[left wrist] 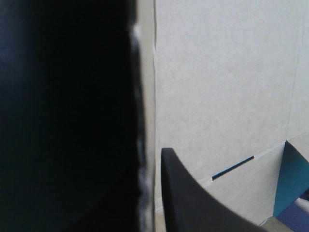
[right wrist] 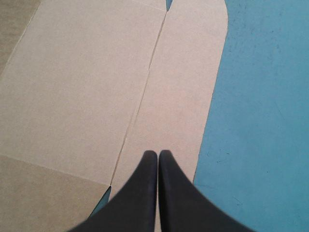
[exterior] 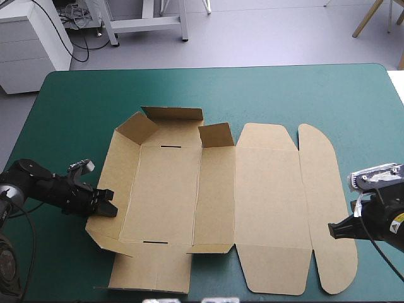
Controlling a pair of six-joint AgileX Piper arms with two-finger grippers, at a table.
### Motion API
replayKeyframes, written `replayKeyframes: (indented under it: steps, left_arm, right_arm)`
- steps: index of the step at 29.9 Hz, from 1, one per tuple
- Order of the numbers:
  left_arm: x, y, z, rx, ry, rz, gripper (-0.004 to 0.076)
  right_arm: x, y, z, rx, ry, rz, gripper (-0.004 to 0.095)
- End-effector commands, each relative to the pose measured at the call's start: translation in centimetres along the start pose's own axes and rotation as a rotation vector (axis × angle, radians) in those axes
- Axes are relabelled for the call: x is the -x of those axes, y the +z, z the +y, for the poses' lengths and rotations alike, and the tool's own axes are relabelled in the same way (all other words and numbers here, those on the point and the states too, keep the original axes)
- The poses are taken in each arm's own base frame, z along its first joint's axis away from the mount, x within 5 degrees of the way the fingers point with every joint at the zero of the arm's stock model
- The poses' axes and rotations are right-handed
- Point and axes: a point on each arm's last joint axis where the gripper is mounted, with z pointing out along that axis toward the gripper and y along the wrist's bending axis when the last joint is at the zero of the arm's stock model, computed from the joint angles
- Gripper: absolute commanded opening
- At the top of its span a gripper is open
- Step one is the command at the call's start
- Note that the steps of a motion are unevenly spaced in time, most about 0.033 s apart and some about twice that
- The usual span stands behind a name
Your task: Fold the box
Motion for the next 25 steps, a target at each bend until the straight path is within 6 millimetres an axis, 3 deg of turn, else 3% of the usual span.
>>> replayKeyframes:
  steps: [1,8,13,20,25]
  left_arm:
    - [-0.2,-0.8,-1.2,-0.038,0.026,0.0,-0.001]
    - [-0.1,-0.5,-0.9,0.095,0.113,0.033,-0.001]
    - [1.5,-0.8,-3.2,0.153,0.256,0.02,-0.001]
    - [5.2,-2.6,-9.2,0.294,0.502,-0.139,-0.001]
    - [6.5,-4.4,-14.4,0.431,0.744,-0.207,-0.001]
  right_arm:
    - [0.9,-0.6,-0.2,-0.012,-0.004,-0.075,-0.0014]
    - [0.9,-0.6,-0.2,-0.012,-0.004,-0.075,-0.0014]
    - [0.9,-0.6,-0.2,-0.012,-0.004,-0.075,-0.0014]
    - [0.9,-0.6,-0.2,-0.012,-0.004,-0.073,-0.0014]
    - [0.9,-0.6,-0.2,-0.015,-0.005,-0.081,-0.0014]
